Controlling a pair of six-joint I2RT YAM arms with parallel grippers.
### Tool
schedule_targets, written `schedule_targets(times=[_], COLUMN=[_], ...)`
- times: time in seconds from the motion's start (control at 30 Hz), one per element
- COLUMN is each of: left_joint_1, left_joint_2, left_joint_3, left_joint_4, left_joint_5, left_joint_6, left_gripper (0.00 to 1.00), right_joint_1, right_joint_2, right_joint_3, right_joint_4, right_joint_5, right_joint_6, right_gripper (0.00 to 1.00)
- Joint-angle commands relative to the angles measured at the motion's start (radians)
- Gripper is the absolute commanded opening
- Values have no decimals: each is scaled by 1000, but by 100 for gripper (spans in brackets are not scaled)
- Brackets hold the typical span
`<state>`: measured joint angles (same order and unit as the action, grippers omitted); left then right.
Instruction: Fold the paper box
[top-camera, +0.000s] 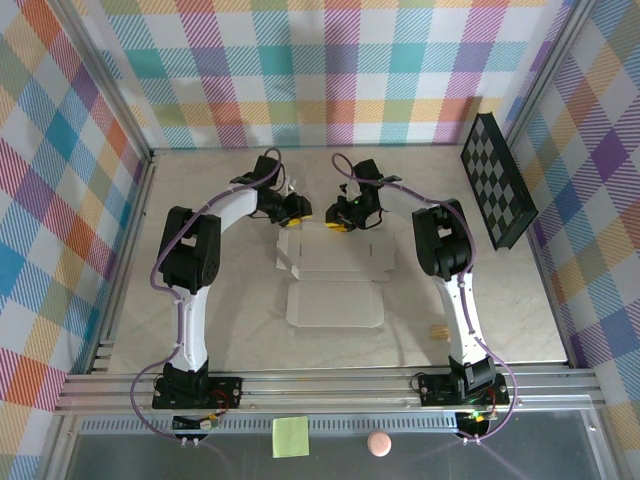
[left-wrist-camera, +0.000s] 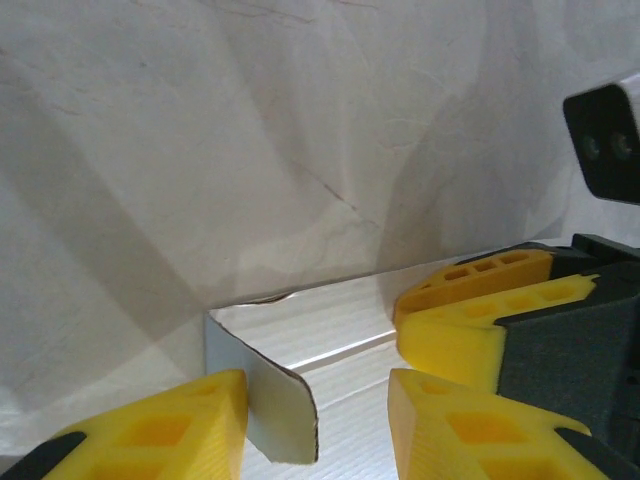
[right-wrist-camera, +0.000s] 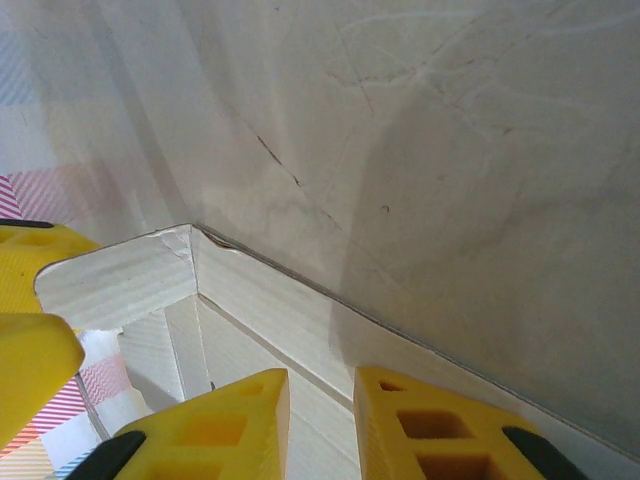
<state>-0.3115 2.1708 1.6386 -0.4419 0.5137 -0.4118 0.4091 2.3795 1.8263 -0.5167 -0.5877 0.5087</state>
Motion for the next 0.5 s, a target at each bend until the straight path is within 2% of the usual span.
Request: schedule_targets(times=[0.0, 0.27, 0.47], left_joint_1=[-20, -32, -44], left_joint_2=[28, 75, 96], left_joint_3=[41, 52, 46], left_joint_4=[1, 28, 9], left_joint_5=[28, 49, 12], left_joint_6=[-22, -51, -44], left_gripper=[41, 41, 41], right_joint_1=[17, 18, 17], right_joint_2=[7, 6, 7], right_joint_3=[-41, -45, -47], right_joint_4=[-65, -65, -69], right_joint_5=[25, 25, 25], right_joint_6=[-5, -4, -6], right_gripper=[25, 24, 24])
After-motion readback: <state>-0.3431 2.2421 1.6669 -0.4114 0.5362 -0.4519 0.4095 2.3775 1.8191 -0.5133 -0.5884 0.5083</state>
